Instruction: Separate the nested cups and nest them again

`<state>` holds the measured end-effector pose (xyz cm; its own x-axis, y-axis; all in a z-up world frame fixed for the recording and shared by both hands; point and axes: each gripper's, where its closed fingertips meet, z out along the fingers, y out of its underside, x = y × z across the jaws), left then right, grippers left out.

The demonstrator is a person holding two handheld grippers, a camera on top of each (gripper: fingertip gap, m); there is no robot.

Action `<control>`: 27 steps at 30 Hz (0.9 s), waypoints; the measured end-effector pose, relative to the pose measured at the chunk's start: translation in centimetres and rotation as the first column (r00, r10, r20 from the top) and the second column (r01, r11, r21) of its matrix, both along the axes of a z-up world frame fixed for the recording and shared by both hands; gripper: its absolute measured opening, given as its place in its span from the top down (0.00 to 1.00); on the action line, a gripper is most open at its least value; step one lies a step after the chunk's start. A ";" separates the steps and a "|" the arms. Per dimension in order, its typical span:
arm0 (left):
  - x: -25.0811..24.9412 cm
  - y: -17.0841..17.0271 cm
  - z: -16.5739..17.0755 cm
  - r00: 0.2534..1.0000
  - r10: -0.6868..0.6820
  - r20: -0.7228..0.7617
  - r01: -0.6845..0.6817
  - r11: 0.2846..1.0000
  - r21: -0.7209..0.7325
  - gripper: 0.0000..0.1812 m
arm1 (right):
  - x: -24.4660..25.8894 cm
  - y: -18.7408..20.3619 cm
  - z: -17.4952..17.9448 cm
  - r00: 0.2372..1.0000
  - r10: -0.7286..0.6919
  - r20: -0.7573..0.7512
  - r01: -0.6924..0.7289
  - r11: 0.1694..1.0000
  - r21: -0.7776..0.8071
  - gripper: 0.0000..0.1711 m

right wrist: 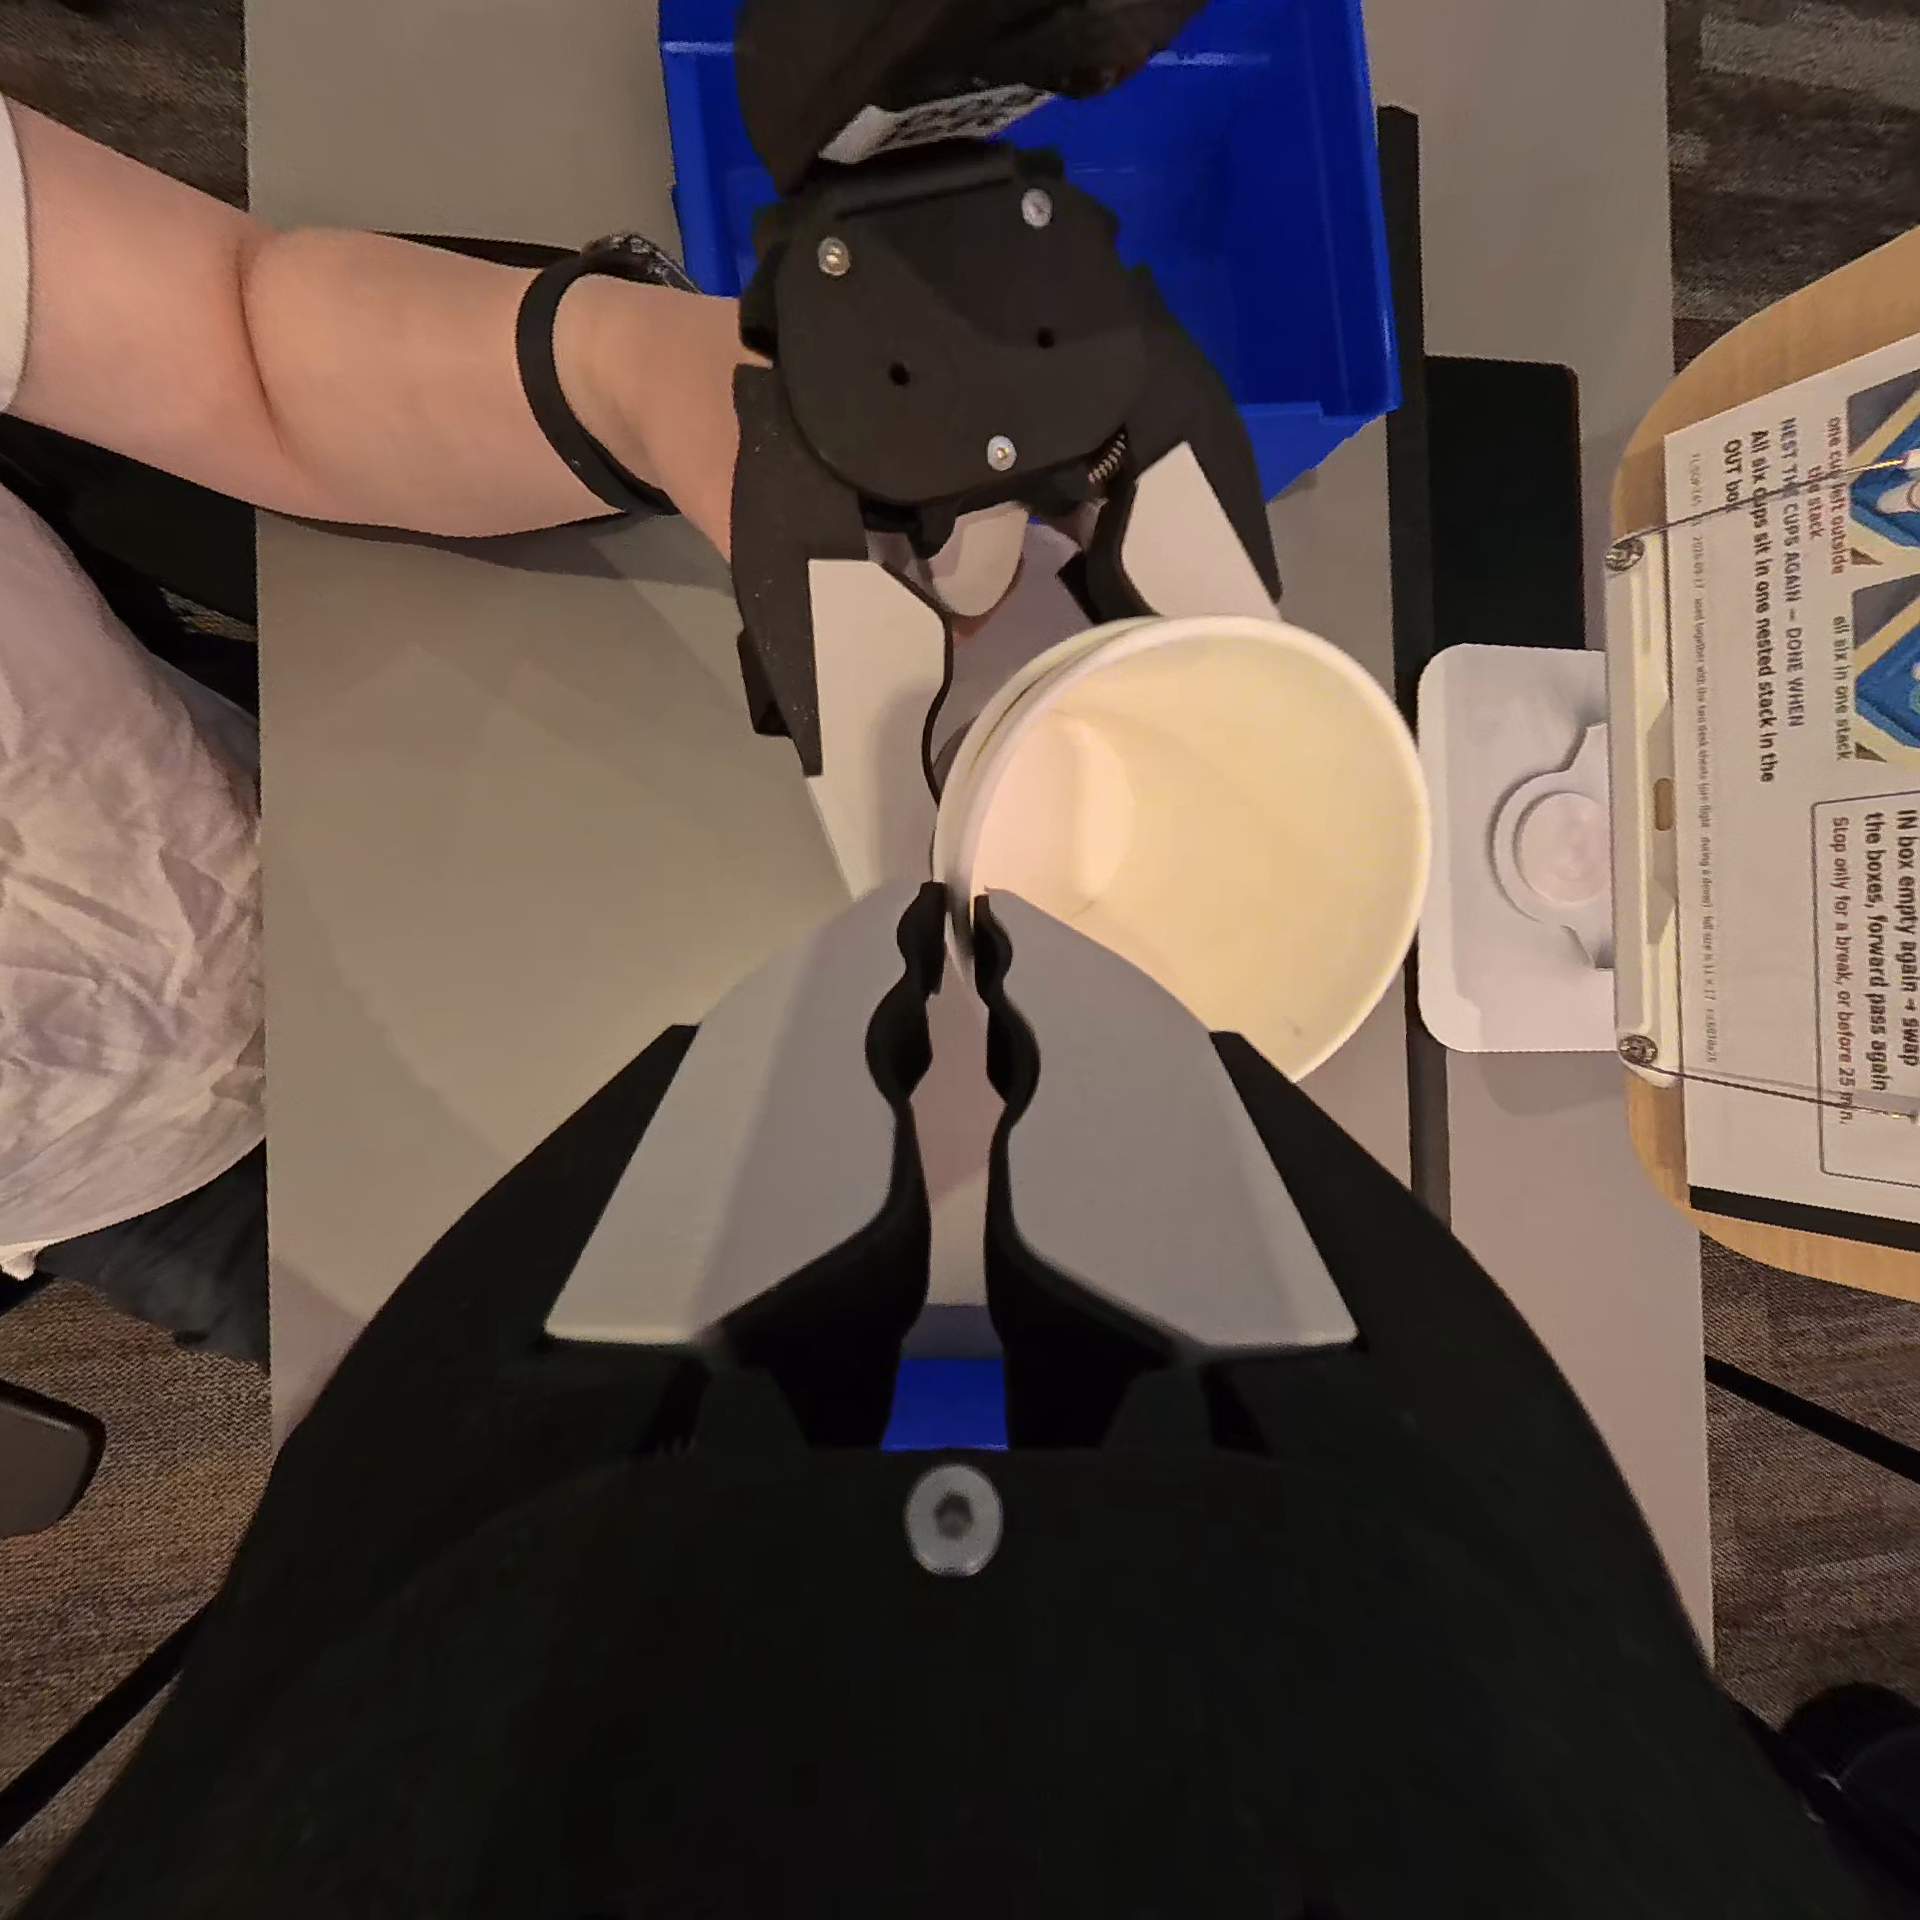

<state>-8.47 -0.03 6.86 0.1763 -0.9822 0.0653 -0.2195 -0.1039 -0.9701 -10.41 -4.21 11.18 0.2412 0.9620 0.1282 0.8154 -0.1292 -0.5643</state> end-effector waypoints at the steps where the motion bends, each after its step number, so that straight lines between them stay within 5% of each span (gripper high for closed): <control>1: -0.1 0.3 0.0 0.999 0.030 -0.009 -0.030 0.999 0.022 0.48 | 0.0 0.1 0.0 1.000 0.003 -0.001 -0.003 1.000 0.007 0.97; 9: 0.1 1.4 -0.8 0.974 0.200 -0.106 -0.179 0.967 0.179 0.49 | 1.6 0.4 -1.5 0.996 0.086 0.016 -0.086 0.996 0.005 0.97; 27: 0.5 1.5 -1.3 0.979 0.175 -0.108 -0.158 0.976 0.150 0.48 | 1.0 0.7 -1.2 0.999 0.052 0.016 -0.052 0.999 -0.002 0.98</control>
<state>-7.99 1.45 5.57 0.3366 -0.9360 -0.1026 -0.3261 -0.0137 -0.9452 -9.36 -3.50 9.97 0.1890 0.9733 0.1304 0.8299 -0.0873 -0.5511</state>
